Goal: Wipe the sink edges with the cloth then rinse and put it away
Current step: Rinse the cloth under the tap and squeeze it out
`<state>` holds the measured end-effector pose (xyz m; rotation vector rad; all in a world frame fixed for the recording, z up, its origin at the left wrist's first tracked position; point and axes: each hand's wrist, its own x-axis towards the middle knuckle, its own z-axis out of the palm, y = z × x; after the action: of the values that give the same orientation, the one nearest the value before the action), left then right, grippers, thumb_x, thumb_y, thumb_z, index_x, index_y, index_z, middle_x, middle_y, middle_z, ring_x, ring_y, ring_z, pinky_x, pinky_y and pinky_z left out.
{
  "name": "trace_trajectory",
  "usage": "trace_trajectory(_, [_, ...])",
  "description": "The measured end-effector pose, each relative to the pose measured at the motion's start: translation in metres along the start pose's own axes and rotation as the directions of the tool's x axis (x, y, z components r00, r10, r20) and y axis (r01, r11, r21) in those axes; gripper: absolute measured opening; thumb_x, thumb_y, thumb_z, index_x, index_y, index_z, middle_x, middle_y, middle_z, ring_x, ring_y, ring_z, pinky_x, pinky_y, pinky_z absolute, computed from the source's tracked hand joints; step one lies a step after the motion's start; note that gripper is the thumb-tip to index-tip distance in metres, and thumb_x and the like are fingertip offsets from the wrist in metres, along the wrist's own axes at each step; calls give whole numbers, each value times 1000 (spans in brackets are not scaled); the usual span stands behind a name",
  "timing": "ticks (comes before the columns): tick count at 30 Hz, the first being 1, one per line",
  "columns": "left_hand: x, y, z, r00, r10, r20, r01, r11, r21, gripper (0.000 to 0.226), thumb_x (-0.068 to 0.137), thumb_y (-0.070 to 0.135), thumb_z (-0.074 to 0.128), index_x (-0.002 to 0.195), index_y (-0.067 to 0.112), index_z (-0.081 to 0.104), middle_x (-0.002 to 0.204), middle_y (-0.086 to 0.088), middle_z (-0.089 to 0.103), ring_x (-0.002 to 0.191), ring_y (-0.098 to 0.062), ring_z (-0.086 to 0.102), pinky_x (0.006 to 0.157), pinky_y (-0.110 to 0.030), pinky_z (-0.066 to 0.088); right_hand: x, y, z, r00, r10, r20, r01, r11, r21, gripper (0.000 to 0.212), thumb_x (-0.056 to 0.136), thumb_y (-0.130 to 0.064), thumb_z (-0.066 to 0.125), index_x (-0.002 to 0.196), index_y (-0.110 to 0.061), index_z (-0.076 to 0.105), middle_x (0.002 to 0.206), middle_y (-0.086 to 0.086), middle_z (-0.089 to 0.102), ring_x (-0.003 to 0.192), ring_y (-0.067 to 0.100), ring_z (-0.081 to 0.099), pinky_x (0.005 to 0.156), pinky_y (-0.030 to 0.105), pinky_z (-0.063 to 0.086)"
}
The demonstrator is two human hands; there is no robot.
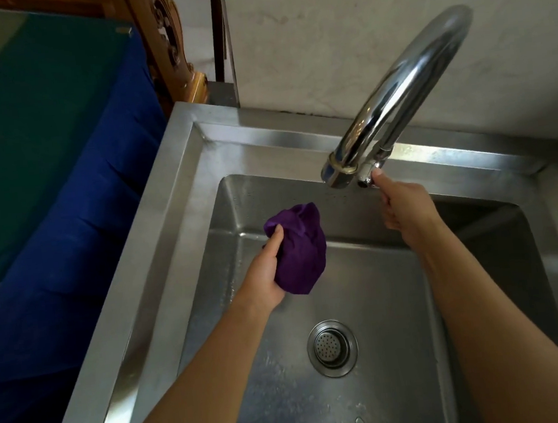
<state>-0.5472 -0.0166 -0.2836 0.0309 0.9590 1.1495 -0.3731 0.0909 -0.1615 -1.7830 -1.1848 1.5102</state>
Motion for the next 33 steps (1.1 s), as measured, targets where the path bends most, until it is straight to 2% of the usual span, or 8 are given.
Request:
trace_trajectory(7, [3,-2,2,1000,-14,4,14,1000,27,73,67,55,73,129,20,56,130,-9,60,122,-28,55,109,-46,36,9,-6,8,987,-24,-161,2,991,-135,43,83,-48,59,58,-17,43,56,1,37,51,12,28,50,28,27])
trace_trajectory(14, [0,0,9,999,-22,-26,23,1000,6,69,66,52,73,126,20,58,127,-9,63,119,-28,57,107,-46,38,11,-10,9,974,-112,-195,41,941,-337,46,86,-45,54,57,-12,42,56,3,39,53,15,35,60,30,34])
trace_trajectory(21, [-4,3,16,998,5,-57,-5,1000,7,58,75,49,64,125,20,59,125,-8,64,118,-27,58,106,-46,40,9,-13,9,970,-137,-202,55,929,-365,47,87,-42,55,52,-13,40,54,1,38,49,13,32,53,27,29])
trace_trajectory(26, [-10,6,22,995,23,-97,-24,1000,-12,41,88,43,56,121,19,61,121,-8,66,113,-26,60,95,-42,47,9,-13,9,971,-127,-204,48,935,-351,48,86,-43,57,52,-13,41,53,1,39,49,13,34,55,28,31])
trace_trajectory(29, [-11,5,25,994,15,-109,-17,1000,-20,41,89,42,55,121,18,61,119,-8,67,111,-25,61,88,-40,50,9,-14,8,971,-125,-203,44,931,-361,48,86,-43,57,53,-13,40,54,1,38,48,13,34,52,27,30])
trace_trajectory(33, [-11,3,30,995,14,-104,-17,1000,-23,39,90,41,54,120,18,61,118,-8,67,110,-25,62,86,-39,50,10,-15,8,974,-114,-193,35,927,-373,44,86,-43,56,57,-13,42,56,0,38,49,11,33,51,25,29])
